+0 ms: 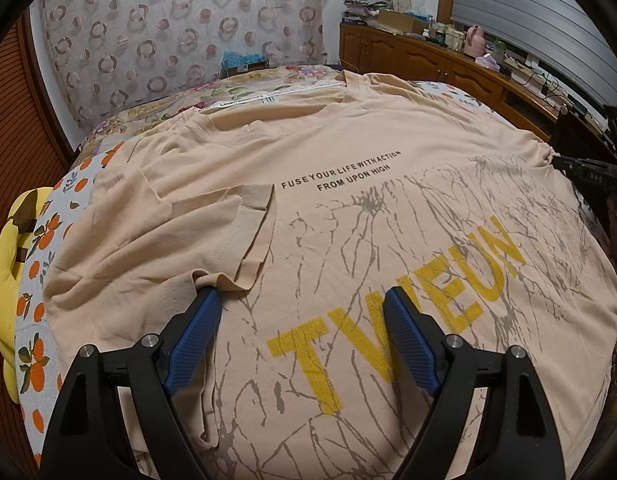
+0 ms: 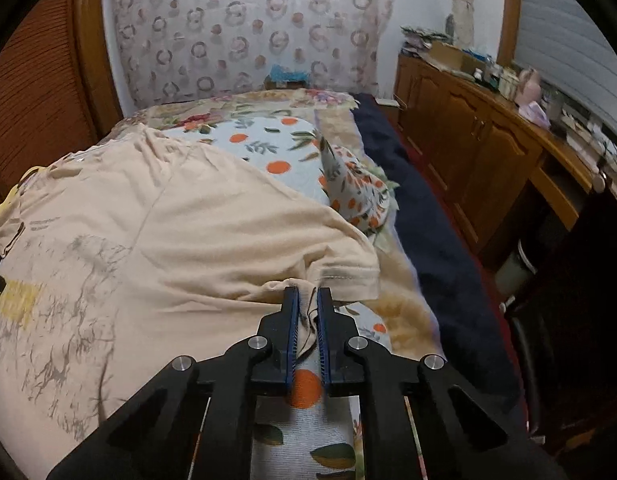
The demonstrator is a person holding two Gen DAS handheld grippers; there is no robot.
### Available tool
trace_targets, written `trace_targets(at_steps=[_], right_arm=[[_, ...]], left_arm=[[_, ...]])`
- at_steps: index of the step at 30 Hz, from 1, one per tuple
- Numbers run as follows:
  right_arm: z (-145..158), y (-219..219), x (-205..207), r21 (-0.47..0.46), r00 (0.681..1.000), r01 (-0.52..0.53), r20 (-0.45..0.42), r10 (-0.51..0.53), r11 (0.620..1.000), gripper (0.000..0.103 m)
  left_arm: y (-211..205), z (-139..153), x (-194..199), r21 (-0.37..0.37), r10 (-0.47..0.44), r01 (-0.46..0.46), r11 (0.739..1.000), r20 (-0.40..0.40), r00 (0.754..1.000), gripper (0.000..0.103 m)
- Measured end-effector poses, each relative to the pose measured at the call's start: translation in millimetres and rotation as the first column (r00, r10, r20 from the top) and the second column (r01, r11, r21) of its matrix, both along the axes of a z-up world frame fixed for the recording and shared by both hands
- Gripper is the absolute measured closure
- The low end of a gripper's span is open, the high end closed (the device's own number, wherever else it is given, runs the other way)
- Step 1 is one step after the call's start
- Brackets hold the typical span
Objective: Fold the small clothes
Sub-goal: 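Grasp the opposite shirt side with the right tool and fold it toward the print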
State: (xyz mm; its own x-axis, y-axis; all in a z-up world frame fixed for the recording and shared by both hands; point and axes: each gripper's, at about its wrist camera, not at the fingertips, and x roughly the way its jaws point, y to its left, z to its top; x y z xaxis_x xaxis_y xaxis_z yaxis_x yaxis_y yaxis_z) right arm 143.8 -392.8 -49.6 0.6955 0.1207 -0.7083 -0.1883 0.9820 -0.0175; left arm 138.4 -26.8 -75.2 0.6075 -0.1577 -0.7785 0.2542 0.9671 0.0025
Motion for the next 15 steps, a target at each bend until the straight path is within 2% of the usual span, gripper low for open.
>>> trace_targets(at_steps=[4, 8, 12, 15], right_arm=[[15, 10, -10, 0.007, 0.998, -0.034, 0.061, 0.033, 0.999, 0.097], [44, 30, -23, 0.034, 0.986, -0.107, 0.129, 0.102, 0.994, 0.097], [75, 75, -39, 0.012, 0.956, -0.227, 0.194, 0.220, 0.974, 0.097], [88, 118, -50, 0.019, 0.922, -0.345, 0.196, 0.335, 0.939, 0.097]], left_arm=[[0, 0, 0, 0.001, 0.000, 0.000, 1.000, 0.000, 1.000, 0.019], [0, 0, 0, 0.001, 0.000, 0.000, 1.000, 0.000, 1.000, 0.018], [0, 0, 0, 0.001, 0.000, 0.000, 1.000, 0.000, 1.000, 0.018], [0, 0, 0, 0.001, 0.000, 0.000, 1.000, 0.000, 1.000, 0.018]])
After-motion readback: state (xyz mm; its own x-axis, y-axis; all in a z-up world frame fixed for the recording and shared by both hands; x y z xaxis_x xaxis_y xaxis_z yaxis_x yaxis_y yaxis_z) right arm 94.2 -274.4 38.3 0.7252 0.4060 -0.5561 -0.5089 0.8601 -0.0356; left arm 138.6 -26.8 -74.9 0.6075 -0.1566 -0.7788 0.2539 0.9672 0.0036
